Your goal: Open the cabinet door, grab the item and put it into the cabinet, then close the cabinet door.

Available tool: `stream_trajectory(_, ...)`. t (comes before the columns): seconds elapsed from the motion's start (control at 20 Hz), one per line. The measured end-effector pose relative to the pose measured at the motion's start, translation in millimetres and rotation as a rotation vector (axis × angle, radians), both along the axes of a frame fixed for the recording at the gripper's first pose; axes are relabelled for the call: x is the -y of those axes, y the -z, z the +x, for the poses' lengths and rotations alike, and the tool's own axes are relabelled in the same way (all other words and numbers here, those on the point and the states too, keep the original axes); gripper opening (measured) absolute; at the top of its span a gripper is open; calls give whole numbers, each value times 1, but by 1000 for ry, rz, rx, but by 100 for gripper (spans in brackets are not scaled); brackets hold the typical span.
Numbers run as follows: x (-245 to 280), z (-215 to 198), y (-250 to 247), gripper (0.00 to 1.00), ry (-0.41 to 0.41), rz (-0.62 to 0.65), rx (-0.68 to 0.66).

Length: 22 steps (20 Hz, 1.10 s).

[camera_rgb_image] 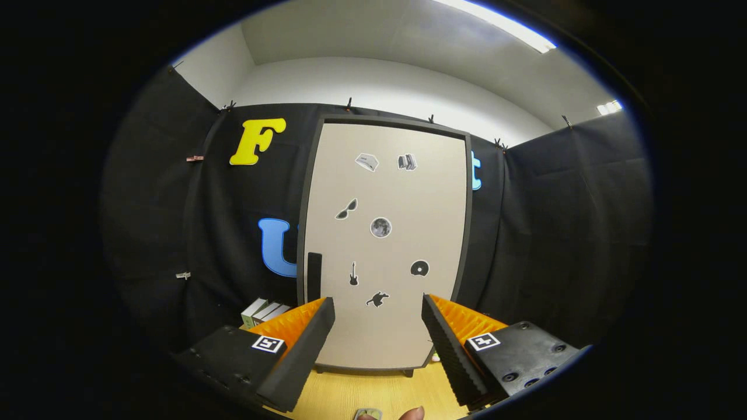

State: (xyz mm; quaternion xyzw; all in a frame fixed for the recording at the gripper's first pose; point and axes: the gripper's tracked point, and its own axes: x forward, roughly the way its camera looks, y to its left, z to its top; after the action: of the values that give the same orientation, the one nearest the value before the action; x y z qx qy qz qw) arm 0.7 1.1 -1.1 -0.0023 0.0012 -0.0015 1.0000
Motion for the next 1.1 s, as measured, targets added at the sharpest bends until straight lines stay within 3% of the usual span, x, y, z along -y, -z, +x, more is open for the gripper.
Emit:
stream_trajectory(0.7,-4,9,6,97,-4,-9,-11)
stream_trajectory(1.1,-53,42,15,98,-48,-19,5)
